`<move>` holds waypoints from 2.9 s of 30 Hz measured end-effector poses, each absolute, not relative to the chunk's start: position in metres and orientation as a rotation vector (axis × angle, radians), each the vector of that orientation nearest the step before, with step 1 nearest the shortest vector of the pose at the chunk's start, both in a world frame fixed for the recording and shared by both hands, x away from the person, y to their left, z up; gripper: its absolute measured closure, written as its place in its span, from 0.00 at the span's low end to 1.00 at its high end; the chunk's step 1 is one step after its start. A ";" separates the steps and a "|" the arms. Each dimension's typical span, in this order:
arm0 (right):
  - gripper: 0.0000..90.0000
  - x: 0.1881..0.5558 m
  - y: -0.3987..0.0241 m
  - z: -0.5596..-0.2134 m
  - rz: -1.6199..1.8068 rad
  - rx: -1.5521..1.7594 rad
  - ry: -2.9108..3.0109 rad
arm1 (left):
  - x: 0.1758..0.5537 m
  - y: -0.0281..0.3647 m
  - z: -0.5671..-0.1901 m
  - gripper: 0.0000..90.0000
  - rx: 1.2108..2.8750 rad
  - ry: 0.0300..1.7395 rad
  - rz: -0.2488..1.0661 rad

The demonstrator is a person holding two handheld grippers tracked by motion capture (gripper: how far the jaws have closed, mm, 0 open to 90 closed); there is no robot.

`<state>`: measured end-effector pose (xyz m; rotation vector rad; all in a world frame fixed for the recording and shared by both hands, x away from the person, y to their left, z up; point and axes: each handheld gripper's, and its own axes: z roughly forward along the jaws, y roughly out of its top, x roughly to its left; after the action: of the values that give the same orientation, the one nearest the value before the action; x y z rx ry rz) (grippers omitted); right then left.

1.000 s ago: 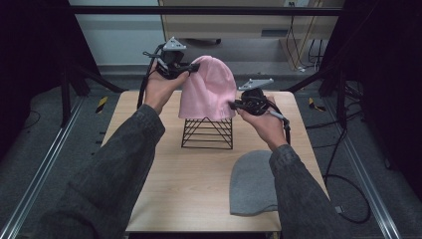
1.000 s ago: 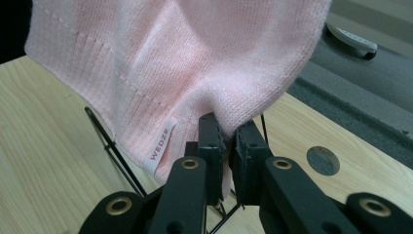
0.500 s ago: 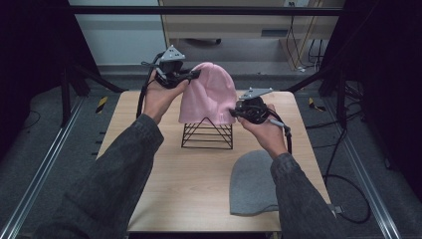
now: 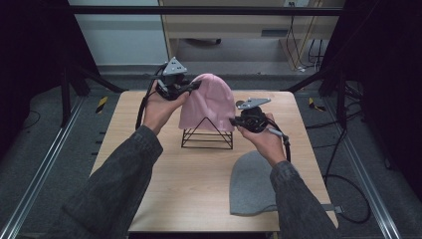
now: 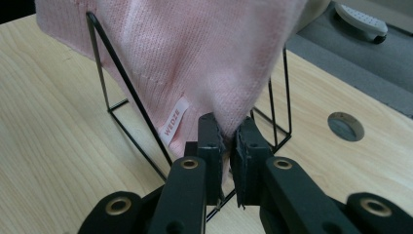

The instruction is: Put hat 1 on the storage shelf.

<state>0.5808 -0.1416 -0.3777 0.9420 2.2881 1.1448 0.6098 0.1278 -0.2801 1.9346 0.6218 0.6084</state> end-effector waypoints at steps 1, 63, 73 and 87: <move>0.93 0.580 -0.142 -0.380 1.147 0.945 2.291 | 0.609 0.128 -0.283 0.92 1.939 0.623 0.609; 0.54 0.546 -0.212 -0.421 0.976 1.163 2.234 | 0.590 0.125 -0.348 0.91 2.106 0.641 0.570; 0.49 0.539 -0.230 -0.428 0.959 1.204 2.236 | 0.585 0.131 -0.356 0.89 2.111 0.650 0.561; 0.51 0.540 -0.259 -0.459 0.883 1.373 2.315 | 0.557 0.163 -0.350 0.35 2.059 0.730 0.541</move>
<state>0.5396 -0.2594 -0.4587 1.3728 2.3146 0.8835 0.5571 0.1628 -0.3504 2.0593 0.7297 0.5406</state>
